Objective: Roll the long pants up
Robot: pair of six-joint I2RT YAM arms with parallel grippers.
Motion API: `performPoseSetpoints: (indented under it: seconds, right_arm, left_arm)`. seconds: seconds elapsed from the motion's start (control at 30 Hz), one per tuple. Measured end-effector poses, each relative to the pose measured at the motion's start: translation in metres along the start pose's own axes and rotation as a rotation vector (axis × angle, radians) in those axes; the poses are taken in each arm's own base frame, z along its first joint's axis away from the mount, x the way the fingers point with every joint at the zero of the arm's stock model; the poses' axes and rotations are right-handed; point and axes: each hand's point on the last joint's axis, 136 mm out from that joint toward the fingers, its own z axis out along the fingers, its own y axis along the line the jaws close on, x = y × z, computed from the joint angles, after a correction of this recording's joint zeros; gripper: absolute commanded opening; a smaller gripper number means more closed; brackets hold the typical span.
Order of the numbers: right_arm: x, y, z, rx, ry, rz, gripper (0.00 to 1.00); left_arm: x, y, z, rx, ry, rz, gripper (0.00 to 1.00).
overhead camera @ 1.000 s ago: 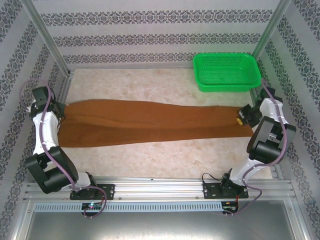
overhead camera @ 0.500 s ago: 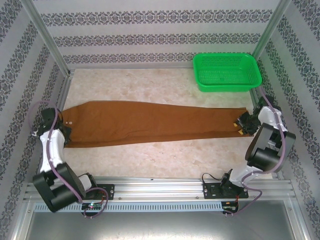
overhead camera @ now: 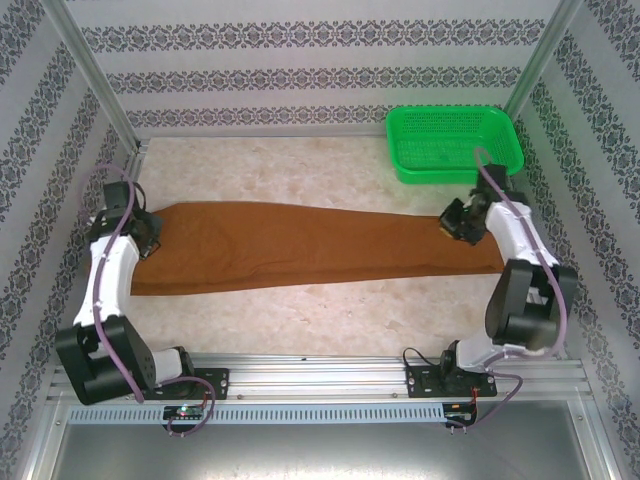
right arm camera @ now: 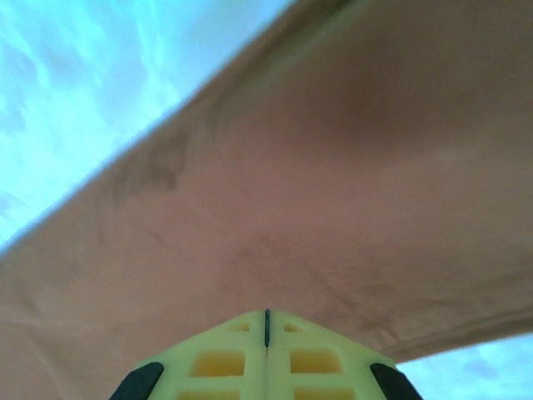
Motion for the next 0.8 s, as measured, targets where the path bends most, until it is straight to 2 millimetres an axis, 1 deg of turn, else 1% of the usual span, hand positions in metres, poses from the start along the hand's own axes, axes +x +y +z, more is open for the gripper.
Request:
performPoseSetpoints:
  seconds: [0.03,0.1,0.17,0.23,0.33,0.43,0.47,0.5,0.63,0.7,0.8]
  right_arm:
    - [0.010,0.000,0.013,0.014,0.039,-0.009,0.00]
    - [0.025,-0.006,0.033,0.044,0.102,-0.007,0.00]
    - [0.033,-0.016,0.047,0.074,0.148,0.012,0.00]
    - [0.037,-0.027,0.057,0.103,0.177,0.038,0.00]
    - [0.033,-0.045,0.062,0.139,0.187,0.087,0.00]
    - [0.021,-0.071,0.057,0.172,0.169,0.166,0.00]
    - [0.016,-0.080,0.054,0.181,0.161,0.194,0.00]
    - [0.012,-0.088,0.051,0.188,0.153,0.221,0.00]
    - [0.003,-0.116,0.041,0.211,0.137,0.309,0.00]
    - [0.002,-0.123,0.038,0.221,0.135,0.333,0.00]
    - [0.002,-0.128,0.036,0.236,0.134,0.343,0.00]
  left_arm:
    - [0.006,0.012,0.009,-0.039,0.017,0.000,0.00]
    - [0.018,0.040,0.024,-0.114,0.051,-0.019,0.00]
    - [0.027,0.068,0.034,-0.185,0.076,-0.047,0.00]
    - [0.035,0.092,0.042,-0.246,0.098,-0.072,0.00]
    - [0.047,0.119,0.053,-0.312,0.135,-0.105,0.00]
    - [0.059,0.143,0.064,-0.368,0.175,-0.142,0.00]
    - [0.060,0.148,0.067,-0.369,0.182,-0.161,0.00]
    - [0.057,0.146,0.066,-0.357,0.178,-0.172,0.00]
    - [0.056,0.147,0.068,-0.341,0.193,-0.198,0.00]
    - [0.056,0.147,0.068,-0.343,0.199,-0.203,0.00]
    - [0.055,0.148,0.068,-0.332,0.210,-0.232,0.00]
